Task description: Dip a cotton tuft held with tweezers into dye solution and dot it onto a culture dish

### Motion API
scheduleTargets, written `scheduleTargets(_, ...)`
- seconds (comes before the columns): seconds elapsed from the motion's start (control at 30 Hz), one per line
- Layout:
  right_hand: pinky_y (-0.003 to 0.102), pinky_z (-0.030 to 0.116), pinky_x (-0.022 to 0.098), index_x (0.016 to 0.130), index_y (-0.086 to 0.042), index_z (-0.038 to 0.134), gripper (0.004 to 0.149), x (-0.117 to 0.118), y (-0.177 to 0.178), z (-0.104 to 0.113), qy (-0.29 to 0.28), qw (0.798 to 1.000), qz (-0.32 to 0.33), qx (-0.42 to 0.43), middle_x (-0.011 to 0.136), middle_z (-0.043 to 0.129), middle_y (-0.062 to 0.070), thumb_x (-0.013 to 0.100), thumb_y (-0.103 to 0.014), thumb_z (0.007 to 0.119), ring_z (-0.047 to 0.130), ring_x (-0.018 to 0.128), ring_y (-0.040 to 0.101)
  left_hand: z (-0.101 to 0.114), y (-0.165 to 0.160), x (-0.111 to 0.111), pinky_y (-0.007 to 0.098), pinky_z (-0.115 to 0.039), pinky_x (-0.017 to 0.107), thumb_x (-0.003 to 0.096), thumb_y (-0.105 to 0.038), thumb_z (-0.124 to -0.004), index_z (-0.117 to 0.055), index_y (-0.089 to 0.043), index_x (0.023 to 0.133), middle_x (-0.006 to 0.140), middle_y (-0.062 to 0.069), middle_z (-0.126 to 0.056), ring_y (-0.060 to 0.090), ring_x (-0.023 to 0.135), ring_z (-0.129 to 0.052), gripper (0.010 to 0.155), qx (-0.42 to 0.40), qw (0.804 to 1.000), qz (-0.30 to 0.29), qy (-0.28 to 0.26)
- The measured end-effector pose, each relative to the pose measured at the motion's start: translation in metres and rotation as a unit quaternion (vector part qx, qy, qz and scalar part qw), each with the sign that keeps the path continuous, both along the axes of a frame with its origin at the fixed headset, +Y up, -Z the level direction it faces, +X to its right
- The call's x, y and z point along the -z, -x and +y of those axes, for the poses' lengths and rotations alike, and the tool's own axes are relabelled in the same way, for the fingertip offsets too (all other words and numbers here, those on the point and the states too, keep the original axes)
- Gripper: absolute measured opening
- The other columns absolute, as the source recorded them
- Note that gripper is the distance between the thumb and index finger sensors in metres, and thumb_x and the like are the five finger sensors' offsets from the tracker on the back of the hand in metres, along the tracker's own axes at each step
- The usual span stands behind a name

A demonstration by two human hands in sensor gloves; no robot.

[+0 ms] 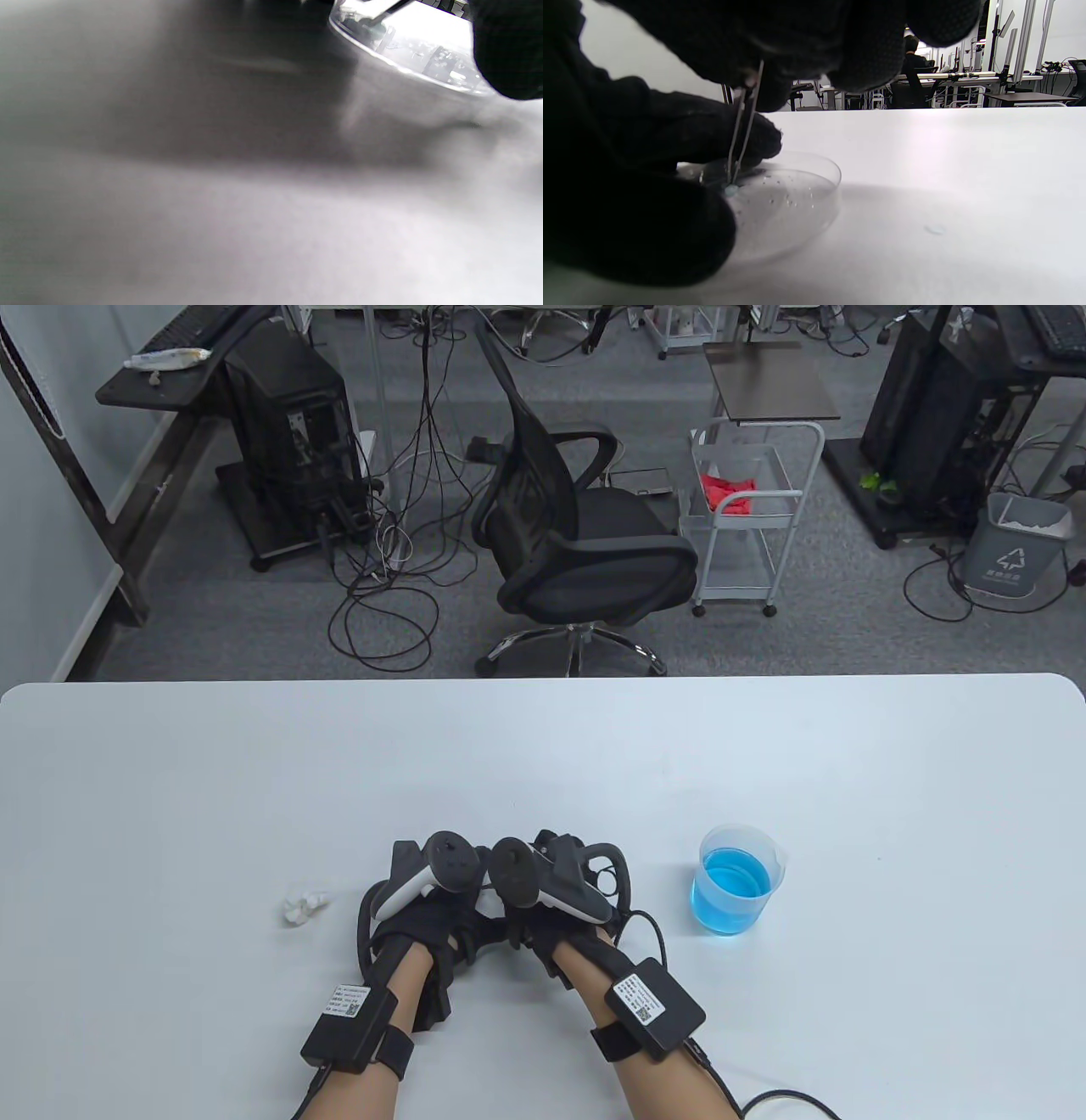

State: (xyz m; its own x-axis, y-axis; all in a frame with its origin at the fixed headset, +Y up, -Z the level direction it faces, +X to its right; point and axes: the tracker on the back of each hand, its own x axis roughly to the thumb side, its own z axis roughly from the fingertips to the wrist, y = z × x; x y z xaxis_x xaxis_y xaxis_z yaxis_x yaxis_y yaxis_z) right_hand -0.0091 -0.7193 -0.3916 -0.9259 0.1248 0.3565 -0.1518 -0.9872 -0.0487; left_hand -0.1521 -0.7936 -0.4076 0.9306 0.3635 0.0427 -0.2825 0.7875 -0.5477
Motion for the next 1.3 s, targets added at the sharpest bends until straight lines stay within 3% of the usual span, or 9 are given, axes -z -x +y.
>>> scheduleTargets(0.5,0.057,0.067,0.058,0.069,-0.017,0.096,0.032,0.001,-0.004,-0.004,-0.044,0.999,-0.02,0.009,0.047,0.095,-0.003,0.041,-0.03,0.089,0.093,0.064,0.02,0.0,0.0,0.0,0.05,-0.018,0.081,0.0391,-0.08,-0.074,-0.01,-0.036,0.112,0.118,-0.009,-0.005,0.025,0.115,-0.006,0.106,0.0,1.0,0.0,0.001)
scheduleTargets(1.3,0.057,0.066,0.058,0.07,-0.017,0.096,0.032,0.004,-0.015,-0.005,-0.053,0.997,-0.052,0.017,0.047,0.095,-0.003,0.041,-0.03,0.088,0.092,0.064,0.021,0.0,0.0,0.0,0.05,-0.018,0.081,0.0392,-0.08,-0.074,-0.011,-0.036,0.112,0.118,-0.009,-0.005,0.025,0.115,-0.006,0.106,0.0,1.0,0.0,0.001)
